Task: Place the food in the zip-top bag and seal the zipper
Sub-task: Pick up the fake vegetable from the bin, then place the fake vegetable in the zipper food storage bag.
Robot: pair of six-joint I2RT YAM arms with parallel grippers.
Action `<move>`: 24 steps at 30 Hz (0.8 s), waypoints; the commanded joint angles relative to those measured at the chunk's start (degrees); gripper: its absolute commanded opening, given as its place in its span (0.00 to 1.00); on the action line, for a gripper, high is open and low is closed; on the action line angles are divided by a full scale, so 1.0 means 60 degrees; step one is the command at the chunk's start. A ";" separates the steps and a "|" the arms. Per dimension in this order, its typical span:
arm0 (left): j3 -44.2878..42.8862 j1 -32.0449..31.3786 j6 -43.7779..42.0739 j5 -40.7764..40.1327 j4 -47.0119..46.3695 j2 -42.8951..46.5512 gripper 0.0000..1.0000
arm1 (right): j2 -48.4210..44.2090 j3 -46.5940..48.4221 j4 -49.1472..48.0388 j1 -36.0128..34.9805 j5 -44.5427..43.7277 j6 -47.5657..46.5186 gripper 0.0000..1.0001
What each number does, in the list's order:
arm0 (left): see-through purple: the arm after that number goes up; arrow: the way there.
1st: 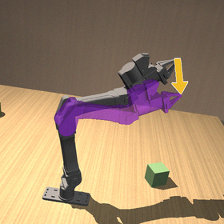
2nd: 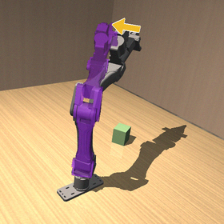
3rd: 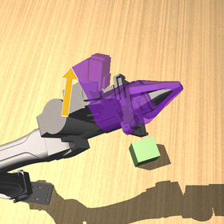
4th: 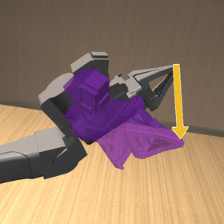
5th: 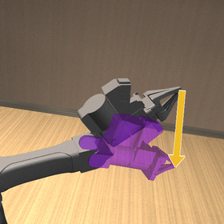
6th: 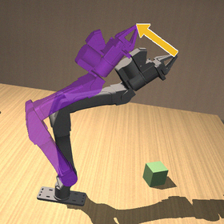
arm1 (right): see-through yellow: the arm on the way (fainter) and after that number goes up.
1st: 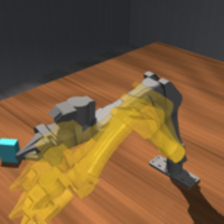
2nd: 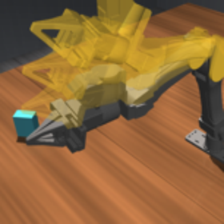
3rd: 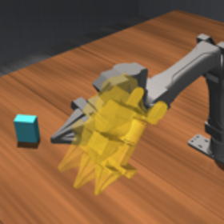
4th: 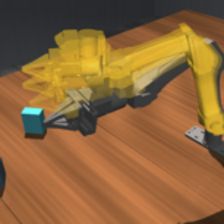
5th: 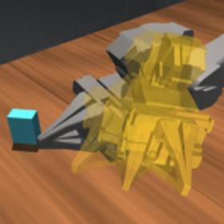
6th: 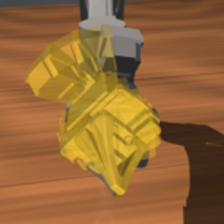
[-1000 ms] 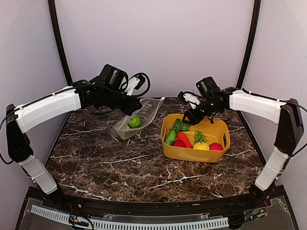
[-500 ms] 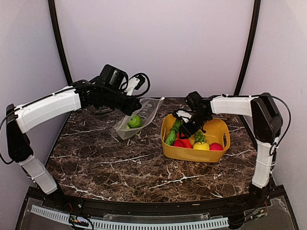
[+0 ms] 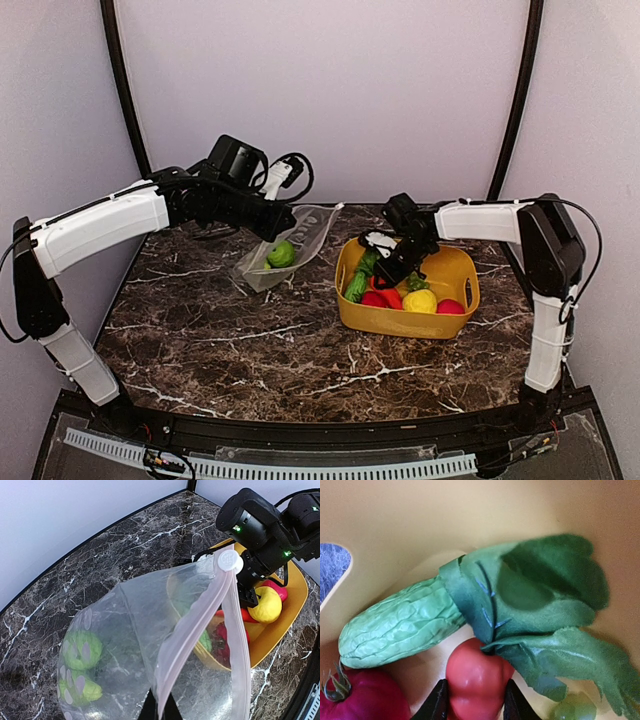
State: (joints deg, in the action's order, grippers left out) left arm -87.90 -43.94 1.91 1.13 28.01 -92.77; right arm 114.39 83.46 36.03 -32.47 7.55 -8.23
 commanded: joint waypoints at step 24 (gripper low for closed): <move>-0.2780 -0.0036 0.2327 0.0283 0.1625 -0.0961 0.01 | -0.4557 0.1821 -0.2698 0.0036 0.5801 0.0628 0.18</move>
State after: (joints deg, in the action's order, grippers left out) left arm -102.54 -43.94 11.77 1.69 36.62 -99.48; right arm 86.28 88.44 27.97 -32.27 32.75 -10.76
